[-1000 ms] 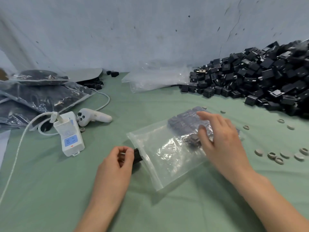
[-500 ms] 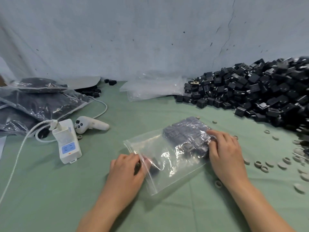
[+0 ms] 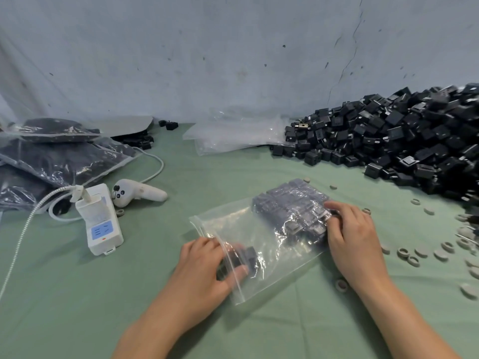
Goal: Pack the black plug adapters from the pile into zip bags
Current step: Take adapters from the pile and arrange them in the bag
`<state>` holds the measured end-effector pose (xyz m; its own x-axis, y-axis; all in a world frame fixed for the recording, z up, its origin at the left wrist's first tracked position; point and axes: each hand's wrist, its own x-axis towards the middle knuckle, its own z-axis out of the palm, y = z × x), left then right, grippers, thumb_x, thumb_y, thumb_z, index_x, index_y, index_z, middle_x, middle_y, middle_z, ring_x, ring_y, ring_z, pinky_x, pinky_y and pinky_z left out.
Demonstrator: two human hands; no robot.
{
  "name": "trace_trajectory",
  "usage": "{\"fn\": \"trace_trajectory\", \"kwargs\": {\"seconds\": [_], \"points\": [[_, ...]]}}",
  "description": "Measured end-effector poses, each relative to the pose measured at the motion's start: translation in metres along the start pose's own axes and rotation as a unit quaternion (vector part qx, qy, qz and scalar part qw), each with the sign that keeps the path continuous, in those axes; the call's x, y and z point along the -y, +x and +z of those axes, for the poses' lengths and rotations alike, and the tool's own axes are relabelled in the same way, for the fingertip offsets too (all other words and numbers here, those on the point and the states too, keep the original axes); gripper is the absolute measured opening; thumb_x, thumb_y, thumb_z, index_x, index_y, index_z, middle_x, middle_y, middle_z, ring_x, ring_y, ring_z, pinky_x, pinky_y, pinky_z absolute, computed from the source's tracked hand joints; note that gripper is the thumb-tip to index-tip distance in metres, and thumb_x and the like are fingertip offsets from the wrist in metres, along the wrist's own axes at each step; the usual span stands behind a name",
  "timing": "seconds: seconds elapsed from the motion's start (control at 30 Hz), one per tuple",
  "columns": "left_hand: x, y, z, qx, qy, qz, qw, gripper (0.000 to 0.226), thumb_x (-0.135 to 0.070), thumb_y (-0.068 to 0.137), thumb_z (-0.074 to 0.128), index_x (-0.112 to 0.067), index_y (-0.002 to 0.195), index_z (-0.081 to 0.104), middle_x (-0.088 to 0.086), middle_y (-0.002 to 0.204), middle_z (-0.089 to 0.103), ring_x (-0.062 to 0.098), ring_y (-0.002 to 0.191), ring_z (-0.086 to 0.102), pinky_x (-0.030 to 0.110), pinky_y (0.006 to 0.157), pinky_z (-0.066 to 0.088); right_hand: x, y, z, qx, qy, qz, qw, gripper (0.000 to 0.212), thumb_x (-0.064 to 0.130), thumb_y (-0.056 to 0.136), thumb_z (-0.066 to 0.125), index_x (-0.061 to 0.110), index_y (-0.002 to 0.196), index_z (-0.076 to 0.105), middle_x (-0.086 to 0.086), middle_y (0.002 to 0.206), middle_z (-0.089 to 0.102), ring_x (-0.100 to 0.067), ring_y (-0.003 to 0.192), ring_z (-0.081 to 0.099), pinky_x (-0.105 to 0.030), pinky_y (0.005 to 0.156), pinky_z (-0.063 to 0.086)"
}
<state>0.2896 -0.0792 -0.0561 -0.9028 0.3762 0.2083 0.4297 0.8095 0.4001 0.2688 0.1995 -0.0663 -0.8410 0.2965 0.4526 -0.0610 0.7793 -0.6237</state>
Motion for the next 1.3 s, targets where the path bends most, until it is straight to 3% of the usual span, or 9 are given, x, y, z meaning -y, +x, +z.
{"fn": "trace_trajectory", "kwargs": {"seconds": [0.2, 0.33, 0.47, 0.6, 0.7, 0.77, 0.9, 1.07, 1.3], "points": [[0.0, 0.01, 0.001, 0.015, 0.003, 0.016, 1.0, 0.061, -0.083, 0.078, 0.034, -0.05, 0.124, 0.057, -0.028, 0.119, 0.053, -0.001, 0.123, 0.035, 0.012, 0.104, 0.01, 0.0, 0.003, 0.0, -0.001, 0.015, 0.009, 1.0, 0.03, 0.012, 0.097, 0.045, 0.02, 0.12, 0.062, 0.002, 0.12, 0.063, -0.018, 0.117, 0.049, -0.034, 0.102, 0.036], [0.0, 0.023, 0.003, 0.039, -0.005, 0.026, 0.999, 0.042, -0.071, 0.085, 0.05, -0.054, 0.123, 0.056, -0.028, 0.115, 0.048, -0.002, 0.119, 0.033, 0.012, 0.105, 0.01, 0.003, 0.003, 0.0, 0.001, -0.002, 0.002, 1.0, 0.028, 0.009, 0.096, 0.047, 0.016, 0.117, 0.064, -0.001, 0.118, 0.064, -0.022, 0.115, 0.05, -0.038, 0.105, 0.035], [0.001, 0.033, 0.007, 0.052, -0.042, 0.015, 0.998, 0.042, -0.063, 0.086, 0.061, -0.051, 0.126, 0.057, -0.021, 0.114, 0.052, 0.004, 0.111, 0.032, 0.017, 0.1, 0.025, 0.004, 0.002, 0.0, 0.004, -0.012, -0.005, 1.0, 0.025, 0.007, 0.095, 0.049, 0.016, 0.113, 0.065, -0.002, 0.114, 0.064, -0.021, 0.113, 0.049, -0.039, 0.104, 0.035], [0.003, 0.037, 0.011, 0.097, -0.106, -0.007, 0.99, 0.046, -0.054, 0.085, 0.068, -0.046, 0.129, 0.058, -0.014, 0.126, 0.055, 0.017, 0.125, 0.045, 0.038, 0.111, 0.037, 0.003, 0.002, 0.0, 0.009, -0.015, -0.002, 1.0, 0.025, 0.009, 0.095, 0.049, 0.016, 0.113, 0.065, -0.001, 0.115, 0.063, -0.02, 0.113, 0.049, -0.038, 0.104, 0.035], [0.004, 0.036, 0.013, 0.1, -0.136, -0.006, 0.986, 0.047, -0.056, 0.081, 0.064, -0.051, 0.127, 0.058, -0.017, 0.126, 0.057, 0.016, 0.125, 0.048, 0.04, 0.111, 0.039, 0.004, 0.002, -0.001, 0.008, -0.016, -0.002, 1.0, 0.025, 0.008, 0.095, 0.05, 0.015, 0.112, 0.066, -0.002, 0.115, 0.063, -0.021, 0.113, 0.049, -0.038, 0.104, 0.034], [0.002, 0.036, 0.013, 0.088, -0.145, -0.015, 0.985, 0.059, -0.065, 0.075, 0.061, -0.063, 0.132, 0.045, -0.023, 0.117, 0.059, 0.008, 0.118, 0.051, 0.035, 0.107, 0.042, 0.004, 0.002, -0.001, 0.007, -0.013, 0.001, 1.0, 0.025, 0.008, 0.095, 0.05, 0.015, 0.114, 0.066, -0.003, 0.116, 0.064, -0.022, 0.113, 0.049, -0.038, 0.104, 0.035], [0.002, 0.037, 0.015, 0.064, -0.198, -0.044, 0.977, 0.098, -0.079, 0.062, 0.071, -0.072, 0.14, 0.012, -0.015, 0.106, 0.061, 0.001, 0.103, 0.058, 0.025, 0.096, 0.046, 0.005, 0.003, -0.002, 0.008, -0.006, 0.009, 1.0, 0.028, 0.011, 0.096, 0.048, 0.016, 0.118, 0.064, -0.001, 0.119, 0.063, -0.022, 0.117, 0.048, -0.039, 0.107, 0.035], [0.01, 0.037, 0.019, 0.093, -0.169, -0.029, 0.981, 0.062, -0.093, 0.058, 0.056, -0.067, 0.114, 0.054, -0.016, 0.118, 0.054, 0.002, 0.114, 0.054, 0.036, 0.104, 0.046, 0.005, 0.003, -0.002, 0.005, -0.003, 0.008, 1.0, 0.028, 0.01, 0.095, 0.049, 0.018, 0.116, 0.064, 0.001, 0.116, 0.062, -0.021, 0.115, 0.049, -0.038, 0.106, 0.035], [0.002, 0.052, 0.02, 0.1, -0.171, 0.006, 0.98, 0.039, -0.076, 0.069, 0.06, -0.063, 0.105, 0.061, -0.023, 0.104, 0.059, -0.002, 0.099, 0.061, 0.027, 0.095, 0.051, 0.004, 0.003, -0.002, 0.025, -0.004, 0.014, 1.0, 0.024, 0.013, 0.096, 0.048, 0.023, 0.107, 0.068, 0.002, 0.118, 0.06, -0.019, 0.119, 0.046, -0.041, 0.108, 0.034]]}}
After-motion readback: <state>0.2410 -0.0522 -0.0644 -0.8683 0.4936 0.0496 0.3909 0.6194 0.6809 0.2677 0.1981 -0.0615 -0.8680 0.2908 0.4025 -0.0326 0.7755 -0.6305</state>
